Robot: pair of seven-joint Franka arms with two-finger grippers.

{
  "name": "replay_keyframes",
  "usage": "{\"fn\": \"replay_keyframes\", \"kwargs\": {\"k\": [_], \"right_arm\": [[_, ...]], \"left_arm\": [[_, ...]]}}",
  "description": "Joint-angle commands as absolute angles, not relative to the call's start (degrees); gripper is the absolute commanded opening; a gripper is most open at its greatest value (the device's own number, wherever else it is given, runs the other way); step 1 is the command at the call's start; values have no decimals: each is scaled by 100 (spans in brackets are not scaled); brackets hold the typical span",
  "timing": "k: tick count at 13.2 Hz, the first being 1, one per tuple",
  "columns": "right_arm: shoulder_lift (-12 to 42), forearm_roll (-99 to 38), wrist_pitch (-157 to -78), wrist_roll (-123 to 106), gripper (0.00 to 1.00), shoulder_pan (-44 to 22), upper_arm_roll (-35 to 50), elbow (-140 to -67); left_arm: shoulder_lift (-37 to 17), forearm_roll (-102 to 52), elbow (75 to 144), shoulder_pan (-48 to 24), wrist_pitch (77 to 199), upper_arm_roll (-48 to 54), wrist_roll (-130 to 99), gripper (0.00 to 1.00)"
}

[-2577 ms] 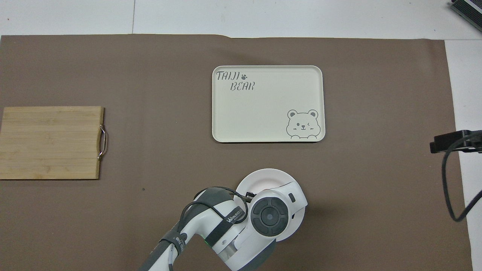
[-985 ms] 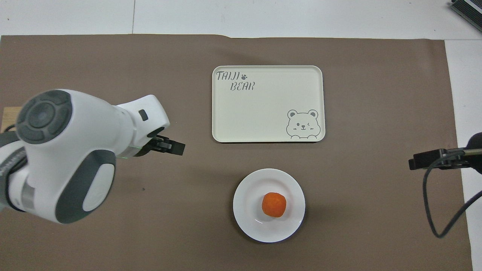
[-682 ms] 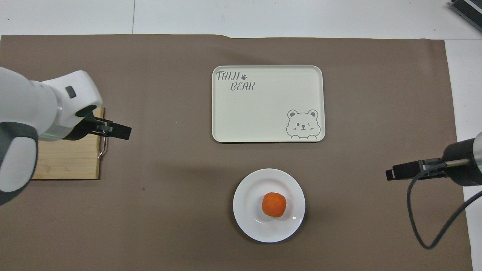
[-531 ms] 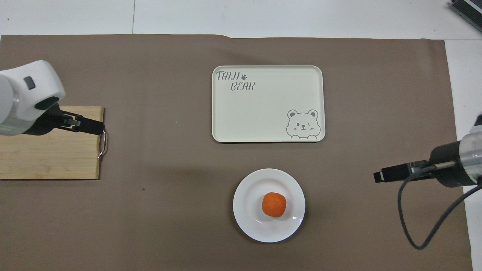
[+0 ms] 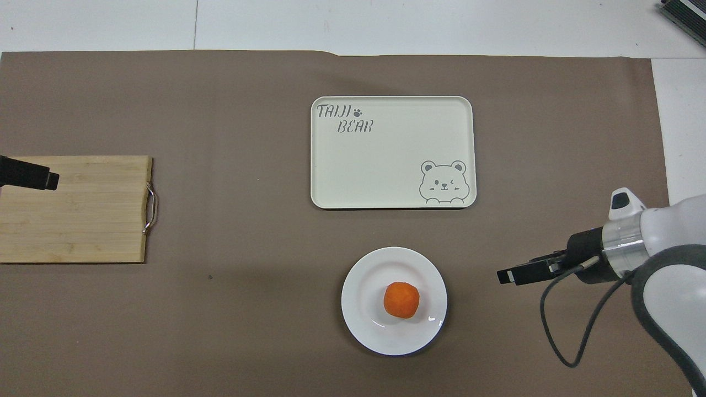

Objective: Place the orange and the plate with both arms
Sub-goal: 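Hook the right gripper onto the plate rim farthest from the orange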

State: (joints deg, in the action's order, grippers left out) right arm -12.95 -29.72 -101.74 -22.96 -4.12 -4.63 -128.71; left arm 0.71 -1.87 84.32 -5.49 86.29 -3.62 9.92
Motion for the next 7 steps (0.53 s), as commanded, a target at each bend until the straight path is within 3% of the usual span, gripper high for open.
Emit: {"fn": "replay_keyframes", "kwargs": {"k": [1,7], "right_arm": [[-1433,-3436,-10546,-2864,100,-404,-448,-13473],[-1275,-4586,-11319,-3744,100,-579,-439,-14457]], "left_arm": [[-246,-140,8007,-343,8306,-308,1168,100],[52,-158,8366,-413,8253,-255,1187,100]]}}
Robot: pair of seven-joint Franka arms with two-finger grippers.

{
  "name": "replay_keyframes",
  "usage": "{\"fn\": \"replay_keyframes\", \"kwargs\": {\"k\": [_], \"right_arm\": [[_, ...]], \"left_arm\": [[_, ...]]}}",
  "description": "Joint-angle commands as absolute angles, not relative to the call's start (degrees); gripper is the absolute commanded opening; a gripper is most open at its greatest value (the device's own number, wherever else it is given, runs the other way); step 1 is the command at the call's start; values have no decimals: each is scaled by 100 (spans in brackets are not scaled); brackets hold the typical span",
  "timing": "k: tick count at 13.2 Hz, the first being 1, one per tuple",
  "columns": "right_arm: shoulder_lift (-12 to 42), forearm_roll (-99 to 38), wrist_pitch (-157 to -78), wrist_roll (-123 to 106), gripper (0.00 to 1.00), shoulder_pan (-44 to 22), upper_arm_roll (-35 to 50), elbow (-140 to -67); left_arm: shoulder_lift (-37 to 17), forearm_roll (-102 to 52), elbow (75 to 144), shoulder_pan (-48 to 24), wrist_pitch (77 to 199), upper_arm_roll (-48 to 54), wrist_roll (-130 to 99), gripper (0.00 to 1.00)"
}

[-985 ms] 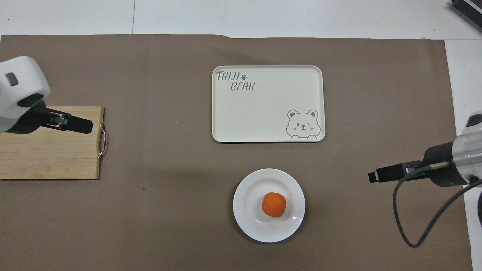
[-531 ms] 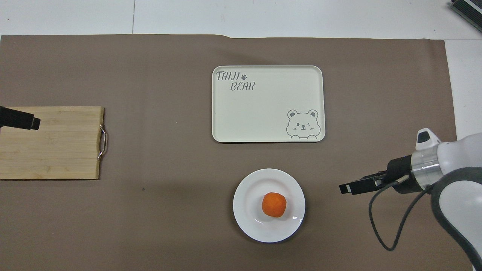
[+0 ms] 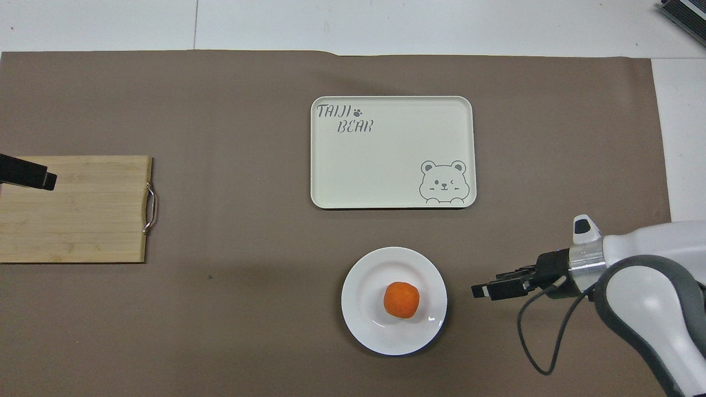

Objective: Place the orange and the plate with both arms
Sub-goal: 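Hook the right gripper onto the plate rim farthest from the orange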

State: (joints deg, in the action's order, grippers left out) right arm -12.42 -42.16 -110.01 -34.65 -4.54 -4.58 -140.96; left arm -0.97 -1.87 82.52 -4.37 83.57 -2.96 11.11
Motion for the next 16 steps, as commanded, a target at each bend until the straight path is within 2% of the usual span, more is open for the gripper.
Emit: {"fn": "replay_keyframes", "kwargs": {"k": [1,2,9,16], "right_arm": [[-1222,-4692,-11355,-3744,100,-606,-439,-14502],[-1152,-4815,-11355,-3735,100,-606,-439,-14511],[-572,-5465,-11575,-4033,100,-624,-439,-14703],[-308,-6301,-12005,-3921,100,-1063,-439,-14792]], "left_arm": [[183,-158,8602,-413,8314,-220,1187,100],[306,-158,8805,-422,8349,-211,1187,100],[308,-105,8807,-475,8314,-202,1151,100],[290,-97,8780,-475,8279,-202,1107,100]]}}
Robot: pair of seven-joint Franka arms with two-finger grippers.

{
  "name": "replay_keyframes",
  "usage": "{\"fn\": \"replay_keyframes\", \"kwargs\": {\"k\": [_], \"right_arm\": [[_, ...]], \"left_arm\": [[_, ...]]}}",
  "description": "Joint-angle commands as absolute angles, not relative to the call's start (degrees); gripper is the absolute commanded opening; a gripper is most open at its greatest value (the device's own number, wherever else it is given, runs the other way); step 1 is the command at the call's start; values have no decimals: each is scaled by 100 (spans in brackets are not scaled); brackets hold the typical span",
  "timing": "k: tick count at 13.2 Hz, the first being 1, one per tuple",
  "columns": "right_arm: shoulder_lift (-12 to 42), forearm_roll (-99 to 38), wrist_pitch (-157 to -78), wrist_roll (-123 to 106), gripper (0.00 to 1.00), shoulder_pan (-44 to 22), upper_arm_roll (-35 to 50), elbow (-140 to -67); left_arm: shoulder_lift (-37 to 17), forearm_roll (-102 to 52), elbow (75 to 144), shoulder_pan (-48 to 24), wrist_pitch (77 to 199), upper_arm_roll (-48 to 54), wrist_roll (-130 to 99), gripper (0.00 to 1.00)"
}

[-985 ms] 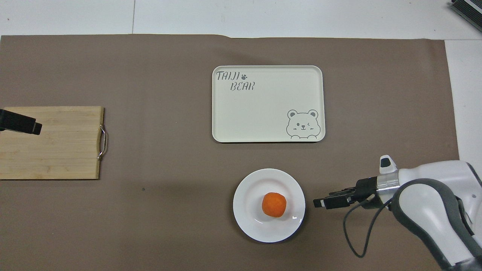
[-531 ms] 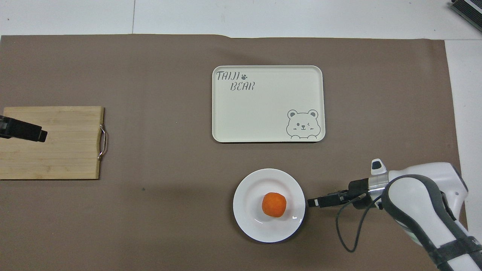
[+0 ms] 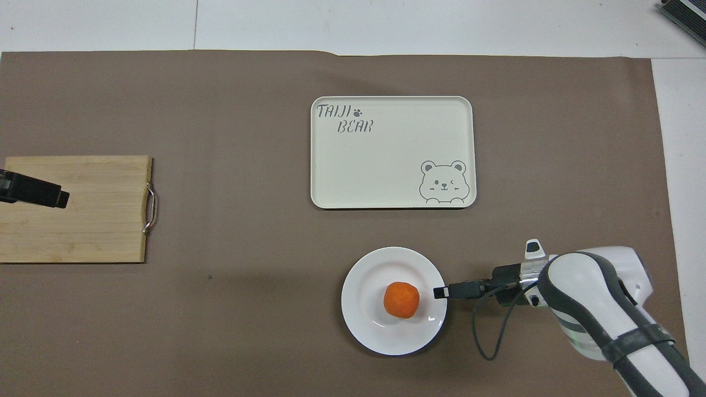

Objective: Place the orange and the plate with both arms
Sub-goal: 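Hook the right gripper onto the plate rim farthest from the orange, then slide the plate with the right gripper onto the cream tray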

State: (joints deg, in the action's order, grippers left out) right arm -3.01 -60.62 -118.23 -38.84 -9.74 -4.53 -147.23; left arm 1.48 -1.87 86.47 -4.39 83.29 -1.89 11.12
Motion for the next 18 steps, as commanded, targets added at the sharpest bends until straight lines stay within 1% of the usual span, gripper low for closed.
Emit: {"fn": "replay_keyframes", "kwargs": {"k": [1,3,10,11,12,13,14,15,17,18], "right_arm": [[-273,-6397,-12058,-3868,100,-1098,-439,-14827],[-220,-6626,-12198,-3867,100,-1282,-439,-14836],[-149,-6794,-12410,-3902,100,-1424,-439,-14889],[-141,-6794,-12419,-3894,78,-1424,-439,-14897],[-149,-6794,-12419,-3885,65,-1424,-439,-14889],[-141,-6794,-12410,-3867,47,-1424,-439,-14889],[-141,-6794,-12410,-3850,33,-1424,-439,-14897],[-141,-6794,-12410,-3824,22,-1424,-439,-14889],[-141,-6794,-12410,-3797,15,-1424,-439,-14889],[-141,-6794,-12410,-3797,6,-1424,-439,-14889]], "left_arm": [[290,-97,8780,-475,8262,-211,1107,100],[290,-97,8780,-475,8253,-202,1107,100],[299,-88,8780,-475,8209,-202,1003,100],[299,-79,8780,-475,8244,-202,985,100],[281,-18,8780,-475,8270,-202,984,100],[281,52,8772,-492,8305,-193,984,100],[281,70,8771,-518,8332,-202,984,100],[281,70,8771,-536,8332,-202,984,100],[290,70,8771,-536,8332,-202,976,100],[290,62,8771,-545,8332,-193,984,100]]}}
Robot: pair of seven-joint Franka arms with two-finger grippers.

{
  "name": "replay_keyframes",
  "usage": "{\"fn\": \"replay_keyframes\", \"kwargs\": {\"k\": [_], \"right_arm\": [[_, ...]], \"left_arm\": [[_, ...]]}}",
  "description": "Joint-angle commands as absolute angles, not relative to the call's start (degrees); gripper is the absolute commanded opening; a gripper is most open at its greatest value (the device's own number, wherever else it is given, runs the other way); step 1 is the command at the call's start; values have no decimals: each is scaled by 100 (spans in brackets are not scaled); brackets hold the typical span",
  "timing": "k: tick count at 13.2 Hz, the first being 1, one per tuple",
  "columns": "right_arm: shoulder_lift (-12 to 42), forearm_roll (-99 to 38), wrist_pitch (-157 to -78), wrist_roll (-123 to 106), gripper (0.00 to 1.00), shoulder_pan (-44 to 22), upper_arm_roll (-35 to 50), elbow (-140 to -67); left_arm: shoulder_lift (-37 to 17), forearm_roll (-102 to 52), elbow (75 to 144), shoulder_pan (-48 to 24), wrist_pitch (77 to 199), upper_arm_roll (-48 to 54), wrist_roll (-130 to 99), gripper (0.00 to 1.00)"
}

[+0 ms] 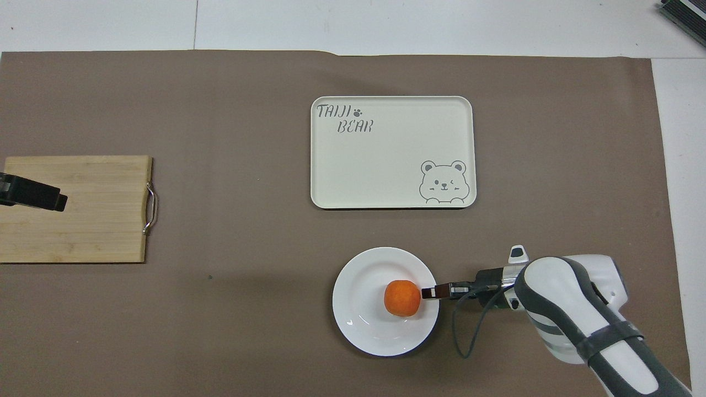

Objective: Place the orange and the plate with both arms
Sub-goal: 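Slide the plate with the right gripper onto the cream tray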

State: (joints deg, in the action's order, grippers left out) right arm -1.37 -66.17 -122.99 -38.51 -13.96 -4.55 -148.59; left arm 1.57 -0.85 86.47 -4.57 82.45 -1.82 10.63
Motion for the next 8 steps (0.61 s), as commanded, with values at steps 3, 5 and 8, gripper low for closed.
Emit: {"fn": "replay_keyframes", "kwargs": {"k": [3,5,8], "right_arm": [[-114,-6785,-12419,-3806,0,-1433,-439,-14880],[-97,-6776,-12349,-4024,0,-1424,-439,-14819],[-193,-6715,-12322,-4447,0,-1354,-457,-14705]], "left_arm": [[290,27,8771,-545,8341,-167,984,100],[290,18,8771,-545,8341,-167,993,100],[290,9,8771,-545,8341,-167,984,100]]}}
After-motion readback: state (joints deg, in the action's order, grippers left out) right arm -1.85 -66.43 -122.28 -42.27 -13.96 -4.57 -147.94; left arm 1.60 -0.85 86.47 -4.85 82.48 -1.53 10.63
